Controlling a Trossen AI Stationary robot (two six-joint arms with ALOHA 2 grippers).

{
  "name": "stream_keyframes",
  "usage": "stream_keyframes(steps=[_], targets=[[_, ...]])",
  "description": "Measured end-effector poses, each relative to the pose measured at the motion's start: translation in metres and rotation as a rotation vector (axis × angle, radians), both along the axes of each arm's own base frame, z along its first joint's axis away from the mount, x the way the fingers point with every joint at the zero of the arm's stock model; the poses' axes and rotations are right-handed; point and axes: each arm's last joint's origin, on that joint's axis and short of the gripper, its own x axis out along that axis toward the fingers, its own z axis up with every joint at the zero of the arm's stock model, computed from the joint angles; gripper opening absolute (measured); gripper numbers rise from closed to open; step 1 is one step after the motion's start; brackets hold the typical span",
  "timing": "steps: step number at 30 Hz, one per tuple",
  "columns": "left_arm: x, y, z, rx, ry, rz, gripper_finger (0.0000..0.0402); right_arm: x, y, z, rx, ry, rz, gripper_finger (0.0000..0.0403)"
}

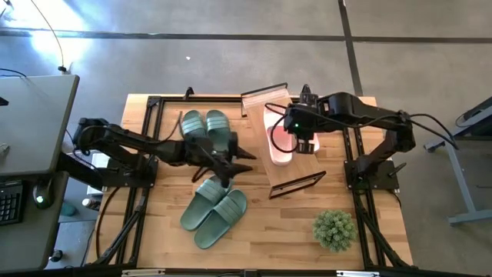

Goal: Pick and place slides into the shelf
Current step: Put the pink slide on the shelf

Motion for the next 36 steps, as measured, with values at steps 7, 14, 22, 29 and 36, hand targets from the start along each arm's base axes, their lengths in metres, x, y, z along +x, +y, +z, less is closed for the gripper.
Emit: stream_keyframes(steps=[7,14,22,29,36], targets=[[0.040,0.000,0.003,0.041,0.151,0.019,0.0178,-0.015,-0.010,0.015,0.092,-0.121,-0.021,0.0119],[0.048,0.002,0.010,0.062,0.189,0.069,0.0163,-0.026,-0.023,0.025,0.139,-0.198,-0.027,0.0119],[0.055,0.000,-0.011,0.254,0.309,0.122,0.0169,-0.024,-0.026,0.021,0.074,-0.146,-0.039,0.0119],[0.071,0.001,-0.018,0.319,0.334,0.184,0.0191,-0.024,-0.017,0.022,0.064,-0.145,-0.023,0.0119],[0.079,0.000,-0.016,0.386,0.341,0.150,0.0193,-0.043,-0.011,0.010,0.171,-0.390,-0.037,0.0119]])
